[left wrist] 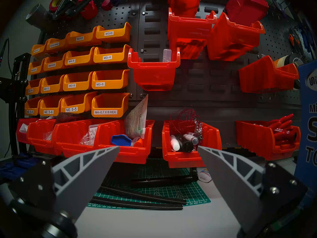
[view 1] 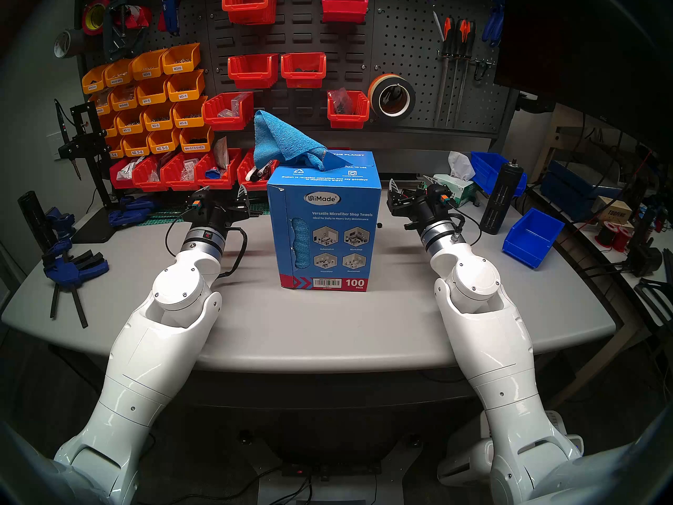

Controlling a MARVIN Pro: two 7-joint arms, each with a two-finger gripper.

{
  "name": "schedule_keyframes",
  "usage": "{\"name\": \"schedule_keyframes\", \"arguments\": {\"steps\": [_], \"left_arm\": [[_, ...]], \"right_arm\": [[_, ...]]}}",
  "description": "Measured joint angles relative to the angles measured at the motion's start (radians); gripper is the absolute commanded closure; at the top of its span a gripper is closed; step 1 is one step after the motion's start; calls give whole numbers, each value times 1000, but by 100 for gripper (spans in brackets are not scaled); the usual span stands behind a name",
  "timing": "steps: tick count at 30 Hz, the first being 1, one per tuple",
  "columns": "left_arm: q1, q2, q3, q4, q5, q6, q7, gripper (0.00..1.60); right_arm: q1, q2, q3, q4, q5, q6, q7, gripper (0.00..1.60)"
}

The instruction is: Take out a shop towel

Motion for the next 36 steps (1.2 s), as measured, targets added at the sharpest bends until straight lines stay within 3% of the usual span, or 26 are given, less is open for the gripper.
{"name": "schedule_keyframes", "arguments": {"steps": [15, 25, 36], "left_arm": [[-47, 14, -16, 12, 2, -19, -37, 0], [-72, 28, -26, -36, -11, -8, -65, 0], [-89, 58, -44, -108, -54, 67, -105, 0]], "right_arm": [[0, 0, 0, 2, 0, 0, 0, 0], [-1, 0, 0, 3, 0, 0, 0, 0], [-1, 0, 0, 4, 0, 0, 0, 0]]}}
